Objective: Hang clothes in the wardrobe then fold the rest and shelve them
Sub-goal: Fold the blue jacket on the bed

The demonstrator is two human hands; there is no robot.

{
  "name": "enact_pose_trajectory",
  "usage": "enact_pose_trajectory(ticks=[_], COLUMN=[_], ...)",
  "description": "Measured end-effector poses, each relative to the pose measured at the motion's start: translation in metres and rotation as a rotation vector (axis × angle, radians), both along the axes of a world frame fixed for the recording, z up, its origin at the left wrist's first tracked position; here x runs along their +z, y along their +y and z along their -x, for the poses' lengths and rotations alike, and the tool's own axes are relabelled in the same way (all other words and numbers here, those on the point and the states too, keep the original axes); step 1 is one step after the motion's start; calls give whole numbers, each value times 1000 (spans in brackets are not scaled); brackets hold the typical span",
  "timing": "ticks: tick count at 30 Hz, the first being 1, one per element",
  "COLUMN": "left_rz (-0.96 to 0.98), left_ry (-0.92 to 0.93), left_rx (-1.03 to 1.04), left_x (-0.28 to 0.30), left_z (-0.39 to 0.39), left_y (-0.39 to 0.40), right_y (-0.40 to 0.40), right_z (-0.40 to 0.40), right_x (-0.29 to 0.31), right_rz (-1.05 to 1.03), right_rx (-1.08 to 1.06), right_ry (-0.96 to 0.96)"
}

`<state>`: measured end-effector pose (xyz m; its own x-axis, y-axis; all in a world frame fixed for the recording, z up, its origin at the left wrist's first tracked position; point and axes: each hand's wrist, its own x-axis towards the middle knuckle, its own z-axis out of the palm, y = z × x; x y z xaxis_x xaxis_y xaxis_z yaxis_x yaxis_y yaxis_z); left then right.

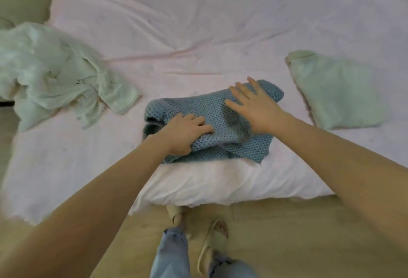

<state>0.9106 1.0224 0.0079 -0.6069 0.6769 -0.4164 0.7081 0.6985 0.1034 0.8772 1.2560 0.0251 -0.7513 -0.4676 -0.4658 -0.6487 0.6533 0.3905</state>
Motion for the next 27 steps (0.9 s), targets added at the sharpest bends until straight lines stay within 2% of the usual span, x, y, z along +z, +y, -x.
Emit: enact_pose_trajectory(ticks=[3,7,10,12,13,15,17,18,20,24,27], left_rz=[6,101,258,311,291,184,42,-45,-120,29,48], left_ry=[23,53,-222,-435,-460,-289,-22,54,88,118,91], left_rx=[19,86,265,337,362,424,522,547,538,484,611], left_x=[-6,-9,-22,-30,-32,-27,-25,-28,-40,-73,-112], left_z=[-21,-30,-42,-46,-44,-32,-8,1,16,25,22], left_y=[-16,-37,-41,-38,-34,-21,-12,-8,-4,-8,-34], right_y=[7,6,1,1,-1,-9,-24,-30,-42,-44,-21], right_z=[-14,-32,-50,-59,-61,-60,-47,-40,-23,-6,-1], right_x=[-14,-35,-51,-63,-67,-66,-63,-64,-72,-104,-135], right_rz=[-31,83,205,184,164,184,305,395,555,427,415], right_rx=[-128,-250,-386,-484,-528,-566,-513,-473,-448,-535,-661], right_ry=[-54,-147,-237,-362,-420,-383,-108,34,169,-13,-27])
